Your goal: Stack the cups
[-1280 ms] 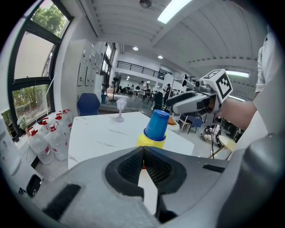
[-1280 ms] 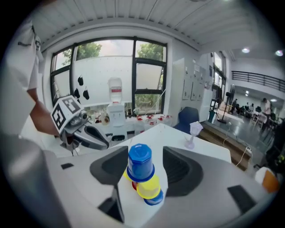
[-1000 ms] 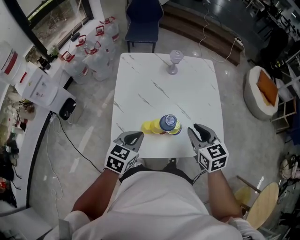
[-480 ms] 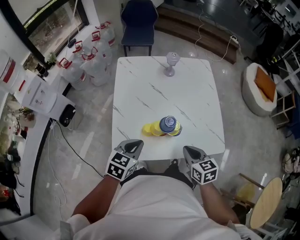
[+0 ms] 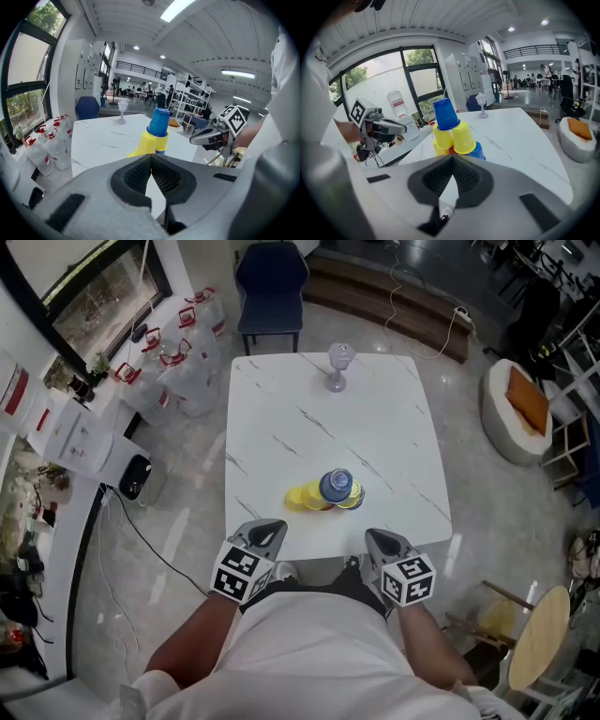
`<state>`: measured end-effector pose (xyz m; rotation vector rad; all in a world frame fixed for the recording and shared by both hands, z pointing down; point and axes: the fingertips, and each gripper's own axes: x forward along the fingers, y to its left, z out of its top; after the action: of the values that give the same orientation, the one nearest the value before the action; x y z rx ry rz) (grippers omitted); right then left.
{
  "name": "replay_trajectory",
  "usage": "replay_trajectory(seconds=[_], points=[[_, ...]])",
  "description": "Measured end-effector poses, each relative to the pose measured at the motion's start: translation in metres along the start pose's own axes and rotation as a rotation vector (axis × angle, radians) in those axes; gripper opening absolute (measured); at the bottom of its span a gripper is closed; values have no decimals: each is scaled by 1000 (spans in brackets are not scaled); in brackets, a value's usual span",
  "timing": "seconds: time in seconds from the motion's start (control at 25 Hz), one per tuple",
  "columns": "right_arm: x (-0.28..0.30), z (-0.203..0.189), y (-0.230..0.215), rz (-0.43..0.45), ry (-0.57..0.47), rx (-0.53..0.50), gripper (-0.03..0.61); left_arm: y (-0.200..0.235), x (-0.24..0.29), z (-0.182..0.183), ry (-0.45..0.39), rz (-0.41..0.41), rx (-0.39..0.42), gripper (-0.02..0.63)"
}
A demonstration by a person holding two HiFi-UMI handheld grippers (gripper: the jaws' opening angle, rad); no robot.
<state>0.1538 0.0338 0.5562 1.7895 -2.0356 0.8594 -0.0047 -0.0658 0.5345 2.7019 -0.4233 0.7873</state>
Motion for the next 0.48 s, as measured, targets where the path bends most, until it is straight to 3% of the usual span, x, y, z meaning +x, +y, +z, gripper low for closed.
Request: replay_trajectory(seconds=[0.48], points=[[-2, 6, 2, 0, 3, -16, 5, 0, -2, 3, -14, 1, -8, 9]])
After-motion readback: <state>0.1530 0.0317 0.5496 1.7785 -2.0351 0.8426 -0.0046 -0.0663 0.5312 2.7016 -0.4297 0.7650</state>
